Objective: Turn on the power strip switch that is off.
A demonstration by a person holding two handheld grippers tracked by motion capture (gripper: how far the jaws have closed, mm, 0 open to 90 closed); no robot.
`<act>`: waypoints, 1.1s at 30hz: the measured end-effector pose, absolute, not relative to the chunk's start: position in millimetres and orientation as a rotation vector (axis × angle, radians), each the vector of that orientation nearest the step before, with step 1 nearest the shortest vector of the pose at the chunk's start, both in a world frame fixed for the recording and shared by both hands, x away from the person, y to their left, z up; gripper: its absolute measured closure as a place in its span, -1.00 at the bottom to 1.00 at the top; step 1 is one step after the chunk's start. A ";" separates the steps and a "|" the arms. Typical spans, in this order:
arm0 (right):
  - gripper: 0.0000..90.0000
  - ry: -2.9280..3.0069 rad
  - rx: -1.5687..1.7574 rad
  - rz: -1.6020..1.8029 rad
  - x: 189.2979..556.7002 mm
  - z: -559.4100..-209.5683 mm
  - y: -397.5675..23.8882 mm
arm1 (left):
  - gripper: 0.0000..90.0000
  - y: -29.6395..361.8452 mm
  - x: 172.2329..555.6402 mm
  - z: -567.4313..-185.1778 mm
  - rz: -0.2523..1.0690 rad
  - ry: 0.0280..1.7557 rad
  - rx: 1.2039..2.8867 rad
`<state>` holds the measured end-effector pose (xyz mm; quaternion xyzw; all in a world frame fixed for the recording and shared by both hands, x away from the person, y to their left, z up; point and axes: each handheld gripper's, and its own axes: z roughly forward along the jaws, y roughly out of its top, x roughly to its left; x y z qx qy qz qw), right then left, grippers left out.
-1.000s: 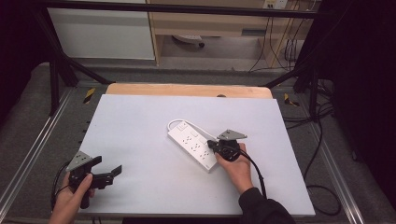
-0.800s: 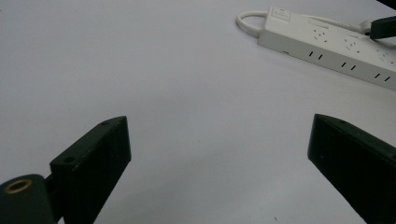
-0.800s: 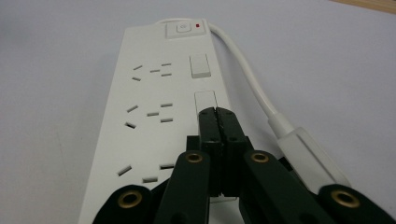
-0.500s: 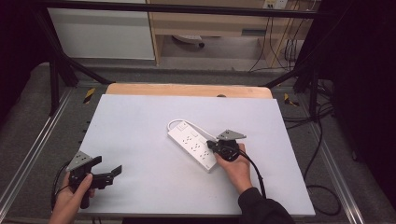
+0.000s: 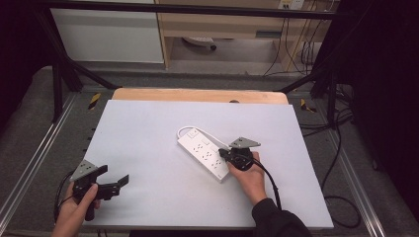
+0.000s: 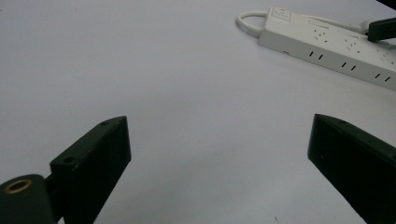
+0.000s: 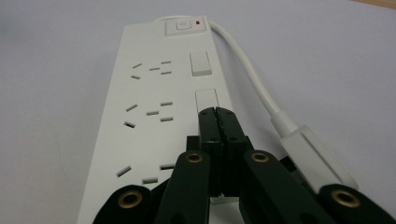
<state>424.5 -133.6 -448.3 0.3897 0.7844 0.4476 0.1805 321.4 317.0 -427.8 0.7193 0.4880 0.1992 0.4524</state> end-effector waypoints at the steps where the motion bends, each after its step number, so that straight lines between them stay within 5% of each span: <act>1: 1.00 2.215 1.102 1.264 424.5 -448.2 -133.6 | -0.87 317.1 321.3 -427.8 0.492 1.205 1.776; 33: 1.00 2.187 1.100 1.301 424.7 -442.1 -136.3 | -0.87 316.3 322.2 -427.9 0.494 1.205 1.783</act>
